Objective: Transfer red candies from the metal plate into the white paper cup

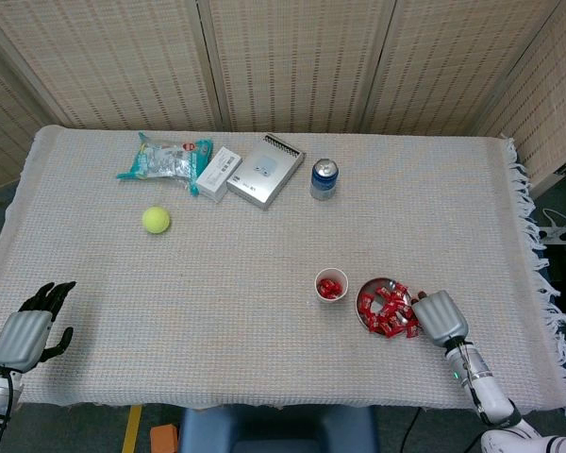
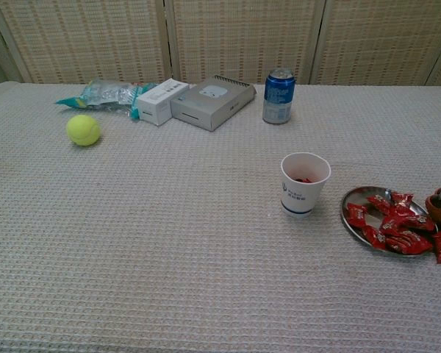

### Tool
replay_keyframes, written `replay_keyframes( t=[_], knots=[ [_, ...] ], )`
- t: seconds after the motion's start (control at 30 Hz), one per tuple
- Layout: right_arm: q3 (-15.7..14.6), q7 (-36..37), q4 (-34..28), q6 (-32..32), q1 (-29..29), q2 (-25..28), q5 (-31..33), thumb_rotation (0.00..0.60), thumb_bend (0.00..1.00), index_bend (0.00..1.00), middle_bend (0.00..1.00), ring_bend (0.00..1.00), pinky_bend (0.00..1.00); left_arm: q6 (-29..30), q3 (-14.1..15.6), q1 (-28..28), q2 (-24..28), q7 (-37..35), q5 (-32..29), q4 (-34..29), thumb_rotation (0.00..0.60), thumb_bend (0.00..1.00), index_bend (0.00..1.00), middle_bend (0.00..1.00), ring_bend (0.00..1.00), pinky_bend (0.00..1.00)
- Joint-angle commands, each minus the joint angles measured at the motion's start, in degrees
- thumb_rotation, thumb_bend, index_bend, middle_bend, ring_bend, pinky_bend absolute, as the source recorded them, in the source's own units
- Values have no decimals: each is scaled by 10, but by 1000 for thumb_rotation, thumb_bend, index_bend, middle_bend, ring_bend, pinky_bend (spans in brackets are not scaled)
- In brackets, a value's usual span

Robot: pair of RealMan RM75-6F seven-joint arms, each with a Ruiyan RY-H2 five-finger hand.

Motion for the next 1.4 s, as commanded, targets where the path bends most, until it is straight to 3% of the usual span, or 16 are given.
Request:
replay_keyframes(
  t=[0.03, 0.2, 0.93, 1.13, 1.4],
  knots=[
    [0, -1, 0, 1, 0, -1, -1, 600, 201, 397, 379, 772, 1000, 0, 0, 0, 0, 0, 0, 0, 600, 473, 0, 73, 38, 197],
    [-1, -3, 0, 4, -1, -1, -2, 600, 226, 424, 407, 782, 1000, 0, 0, 0, 0, 0, 0, 0, 600, 473, 0, 72, 38, 198],
    [-7, -20, 14, 16, -12, -13, -5, 600, 424, 722, 617, 833, 1000, 2, 1, 1, 1, -3, 2, 0, 600, 472, 0, 72, 38, 198],
    [-4, -11, 8, 23, -15, -6, -10, 600, 434, 795, 667, 836, 1000, 1, 0, 0, 1, -4, 1, 1, 600, 472, 0, 73, 38, 198],
    [14, 25, -40, 46, -16, 27, -31, 600, 436, 806, 674, 836, 1000, 1, 0, 0, 1, -5, 1, 1, 600, 473, 0, 72, 38, 199]
  ],
)
